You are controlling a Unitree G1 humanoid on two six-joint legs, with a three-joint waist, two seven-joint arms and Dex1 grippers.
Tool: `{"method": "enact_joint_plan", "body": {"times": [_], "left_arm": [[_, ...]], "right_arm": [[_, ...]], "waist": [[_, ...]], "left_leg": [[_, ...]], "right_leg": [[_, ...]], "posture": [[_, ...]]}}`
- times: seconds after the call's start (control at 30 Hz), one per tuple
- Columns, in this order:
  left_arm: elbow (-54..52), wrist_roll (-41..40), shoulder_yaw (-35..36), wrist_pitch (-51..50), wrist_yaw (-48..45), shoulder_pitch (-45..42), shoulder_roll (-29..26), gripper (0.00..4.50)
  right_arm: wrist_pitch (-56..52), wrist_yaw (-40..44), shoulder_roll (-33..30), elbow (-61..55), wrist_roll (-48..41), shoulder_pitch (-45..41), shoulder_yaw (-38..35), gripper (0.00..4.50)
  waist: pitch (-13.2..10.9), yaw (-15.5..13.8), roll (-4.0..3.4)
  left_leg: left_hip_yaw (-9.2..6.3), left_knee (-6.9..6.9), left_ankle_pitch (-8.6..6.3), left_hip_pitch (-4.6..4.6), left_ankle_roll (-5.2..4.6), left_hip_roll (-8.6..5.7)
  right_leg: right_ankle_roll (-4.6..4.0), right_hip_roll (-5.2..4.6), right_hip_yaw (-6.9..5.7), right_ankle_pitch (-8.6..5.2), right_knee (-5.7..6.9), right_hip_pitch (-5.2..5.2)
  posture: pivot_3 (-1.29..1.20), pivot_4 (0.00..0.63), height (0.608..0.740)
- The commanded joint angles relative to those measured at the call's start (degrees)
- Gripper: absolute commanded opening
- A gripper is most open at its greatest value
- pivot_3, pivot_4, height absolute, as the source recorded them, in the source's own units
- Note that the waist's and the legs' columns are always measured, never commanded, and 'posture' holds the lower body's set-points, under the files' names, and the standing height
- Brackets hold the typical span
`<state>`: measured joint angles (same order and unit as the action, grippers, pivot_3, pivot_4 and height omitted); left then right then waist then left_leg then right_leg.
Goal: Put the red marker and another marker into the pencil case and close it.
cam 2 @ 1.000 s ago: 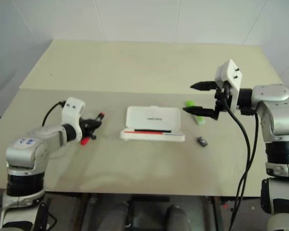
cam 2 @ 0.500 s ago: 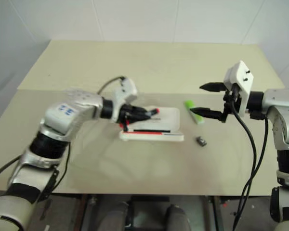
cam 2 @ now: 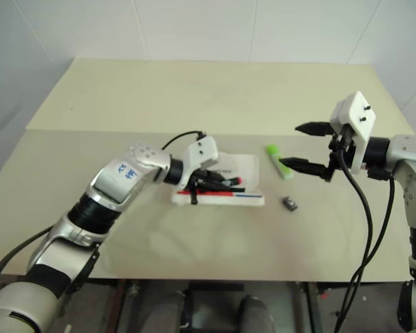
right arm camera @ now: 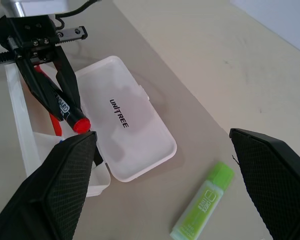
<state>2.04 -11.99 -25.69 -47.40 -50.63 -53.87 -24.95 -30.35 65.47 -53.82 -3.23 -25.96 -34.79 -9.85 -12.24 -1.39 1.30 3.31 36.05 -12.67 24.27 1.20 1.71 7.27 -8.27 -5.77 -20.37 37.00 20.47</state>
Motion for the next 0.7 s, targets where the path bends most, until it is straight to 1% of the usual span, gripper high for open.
{"method": "enact_joint_plan", "body": {"times": [0.03,0.3,0.53,0.7], "left_arm": [[-2.33,1.11,-1.26,-1.16,0.27,2.10,0.44,0.59],[-3.53,1.71,-2.00,-2.21,0.48,3.01,1.37,0.59],[-3.78,2.79,-2.34,-1.17,0.24,2.76,1.47,0.59],[-9.04,5.41,-4.31,0.45,-0.23,1.88,0.02,0.59]], "right_arm": [[-0.23,-0.34,-1.54,-2.42,-1.50,0.15,-2.50,4.50],[-0.84,-0.79,-1.49,-3.36,-1.92,0.57,-2.36,4.50],[-1.14,-1.36,-1.43,-3.72,-2.11,0.58,-2.07,4.50],[-1.16,-1.60,-1.30,-3.95,-2.17,0.72,-1.81,4.50]], "waist": [[0.00,-0.01,0.00],[0.00,-0.10,0.00],[0.00,-0.07,-0.01],[0.00,-0.07,0.00]], "left_leg": [[0.00,0.01,0.00,0.00,0.00,0.00],[-0.02,0.03,-0.02,0.03,-0.03,-0.01],[-0.02,0.04,-0.02,0.01,-0.04,0.00],[-0.02,0.03,-0.02,0.02,-0.04,0.00]], "right_leg": [[0.00,0.00,0.00,0.00,0.00,0.00],[0.00,0.00,-0.01,0.00,0.01,-0.01],[0.00,0.00,0.00,0.00,0.00,-0.01],[0.00,0.00,0.00,0.00,0.00,-0.01]], "posture": [[0.00,0.150,0.740],[0.00,0.150,0.740],[0.00,0.150,0.740],[0.00,0.150,0.740]]}}
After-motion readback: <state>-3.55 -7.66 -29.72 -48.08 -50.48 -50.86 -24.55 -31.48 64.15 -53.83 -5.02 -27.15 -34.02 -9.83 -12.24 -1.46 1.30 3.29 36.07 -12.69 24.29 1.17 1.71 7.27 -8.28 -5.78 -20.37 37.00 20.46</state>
